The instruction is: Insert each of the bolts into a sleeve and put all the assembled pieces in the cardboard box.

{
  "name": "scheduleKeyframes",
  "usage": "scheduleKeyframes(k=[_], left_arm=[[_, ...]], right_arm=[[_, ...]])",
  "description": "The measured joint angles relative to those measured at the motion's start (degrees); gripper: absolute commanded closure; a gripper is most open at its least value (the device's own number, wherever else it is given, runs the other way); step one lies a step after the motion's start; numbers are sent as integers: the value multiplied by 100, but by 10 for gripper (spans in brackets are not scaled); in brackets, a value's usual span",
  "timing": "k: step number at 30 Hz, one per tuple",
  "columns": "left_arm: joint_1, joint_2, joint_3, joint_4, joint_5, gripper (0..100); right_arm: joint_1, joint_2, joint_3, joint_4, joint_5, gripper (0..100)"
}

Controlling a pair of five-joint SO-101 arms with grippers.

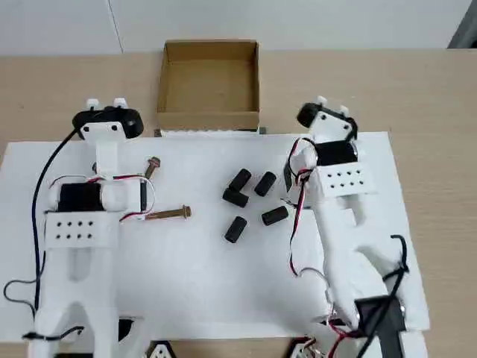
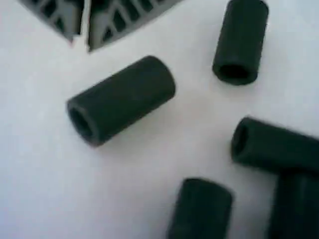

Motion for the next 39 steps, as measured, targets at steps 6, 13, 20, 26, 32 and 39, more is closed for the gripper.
scheduleKeyframes(k=[6, 13, 20, 26, 32, 39], left_arm=[[-79, 308, 0, 0, -334, 994], [-79, 334, 0, 0, -369, 943], [-79, 334, 0, 44, -378, 930], [-79, 334, 0, 44, -387, 930], [-79, 334, 0, 44, -387, 930], [-79, 334, 105, -18, -387, 930]], right_arm=[[-343, 185, -26, 141, -273, 970], [-976, 237, -360, 141, -695, 819], [-1152, 246, -431, 141, -782, 824], [-1160, 677, -431, 141, -782, 825], [-1090, 1275, -607, 79, -782, 825], [-1020, 1829, -1055, 53, -782, 825]])
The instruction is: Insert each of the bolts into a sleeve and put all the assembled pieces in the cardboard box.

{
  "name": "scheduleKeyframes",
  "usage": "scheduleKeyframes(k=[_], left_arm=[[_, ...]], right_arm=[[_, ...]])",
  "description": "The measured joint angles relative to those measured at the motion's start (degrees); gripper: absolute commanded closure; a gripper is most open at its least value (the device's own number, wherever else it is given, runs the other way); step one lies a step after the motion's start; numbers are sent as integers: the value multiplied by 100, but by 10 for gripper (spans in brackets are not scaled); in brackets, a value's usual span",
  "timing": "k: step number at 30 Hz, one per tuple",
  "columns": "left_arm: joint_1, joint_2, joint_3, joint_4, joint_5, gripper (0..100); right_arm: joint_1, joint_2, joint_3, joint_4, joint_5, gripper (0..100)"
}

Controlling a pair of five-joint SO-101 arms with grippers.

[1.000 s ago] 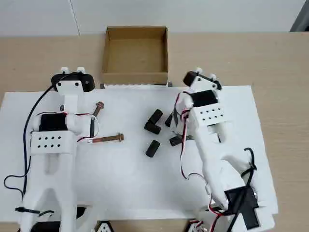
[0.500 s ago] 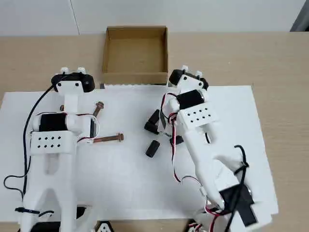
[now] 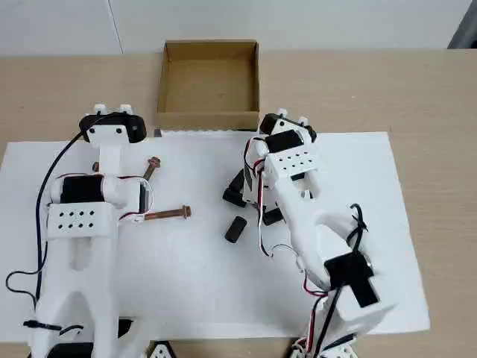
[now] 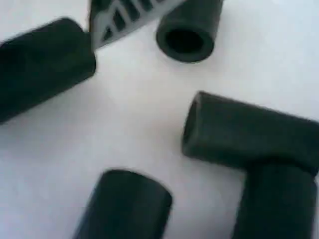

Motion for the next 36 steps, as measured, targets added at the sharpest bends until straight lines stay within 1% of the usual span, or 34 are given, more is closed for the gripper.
scheduleKeyframes(k=[4, 13, 19, 26, 28, 33, 36], left_arm=[[0, 0, 255, -141, 18, 930], [0, 0, 299, -176, -9, 930], [0, 0, 299, -246, 0, 930], [0, 0, 299, -246, 18, 931], [0, 0, 299, -246, 18, 932], [0, 0, 299, -246, 18, 934], [0, 0, 299, -246, 18, 934]], right_arm=[[-9, 255, -132, 0, 0, 826], [-9, 607, -149, -264, 0, 827], [0, 677, -149, -264, 0, 827], [369, 677, -149, -264, 0, 828], [422, 677, -149, -264, 0, 858], [440, 677, -149, -264, 0, 995], [466, 677, -149, -264, 0, 978]])
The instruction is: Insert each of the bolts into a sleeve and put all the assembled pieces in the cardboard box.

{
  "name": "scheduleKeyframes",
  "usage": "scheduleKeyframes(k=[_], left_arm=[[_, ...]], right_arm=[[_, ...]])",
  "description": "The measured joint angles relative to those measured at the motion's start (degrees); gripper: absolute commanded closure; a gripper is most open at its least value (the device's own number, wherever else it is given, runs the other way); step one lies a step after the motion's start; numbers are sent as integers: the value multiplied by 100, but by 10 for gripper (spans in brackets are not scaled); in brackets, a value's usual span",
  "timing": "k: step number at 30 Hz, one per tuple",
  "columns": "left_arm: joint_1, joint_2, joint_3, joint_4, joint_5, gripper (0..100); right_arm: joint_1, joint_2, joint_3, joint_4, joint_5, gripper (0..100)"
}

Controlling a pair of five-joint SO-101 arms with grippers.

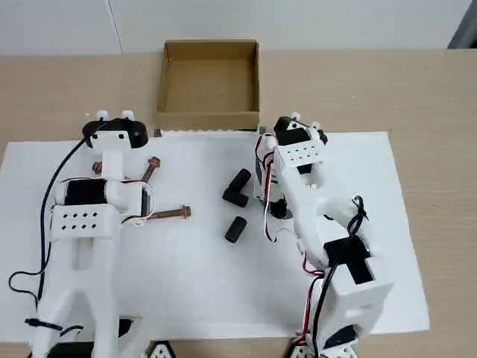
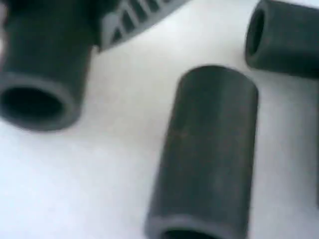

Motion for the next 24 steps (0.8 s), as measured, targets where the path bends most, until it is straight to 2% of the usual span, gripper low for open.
scheduleKeyframes(k=[14, 20, 24], left_arm=[[0, 0, 0, 0, 0, 935], [0, 0, -9, 26, 0, 935], [0, 18, -404, 387, -26, 962]], right_arm=[[-9, 9, -167, 229, 53, 996], [-18, -580, -448, 791, 563, 996], [-26, -1160, -457, 914, 1134, 996]])
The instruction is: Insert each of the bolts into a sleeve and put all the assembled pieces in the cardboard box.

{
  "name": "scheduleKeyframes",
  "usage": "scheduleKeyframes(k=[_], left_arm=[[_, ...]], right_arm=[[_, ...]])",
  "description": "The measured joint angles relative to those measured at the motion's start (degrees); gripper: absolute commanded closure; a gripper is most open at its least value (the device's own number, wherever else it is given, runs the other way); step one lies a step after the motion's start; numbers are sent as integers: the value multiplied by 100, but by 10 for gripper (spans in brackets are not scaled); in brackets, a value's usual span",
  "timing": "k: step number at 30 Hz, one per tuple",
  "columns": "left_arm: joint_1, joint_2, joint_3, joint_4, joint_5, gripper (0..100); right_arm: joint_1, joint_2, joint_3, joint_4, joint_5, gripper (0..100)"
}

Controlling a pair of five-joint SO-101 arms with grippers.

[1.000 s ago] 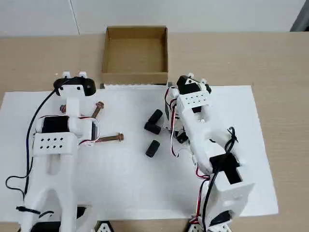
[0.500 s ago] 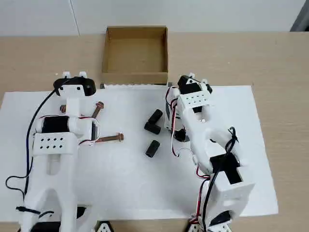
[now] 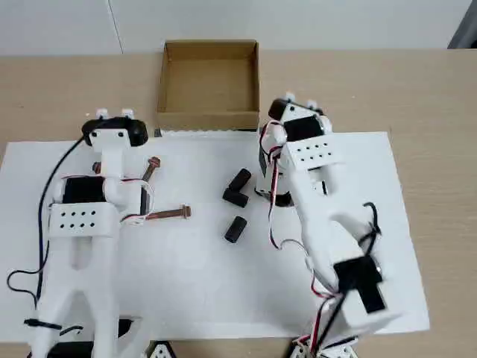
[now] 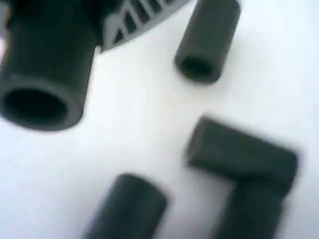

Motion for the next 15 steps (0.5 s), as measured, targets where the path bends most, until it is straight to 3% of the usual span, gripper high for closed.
scheduleKeyframes(k=[4, 12, 15], left_arm=[[0, 114, -703, 360, 0, 988], [0, 1644, -2338, 1319, 0, 989], [0, 2224, -2752, 1530, -448, 989]], right_arm=[[62, -308, -9, 105, 510, 996], [651, -316, 229, 97, 615, 996], [835, -316, 360, 105, 615, 996]])
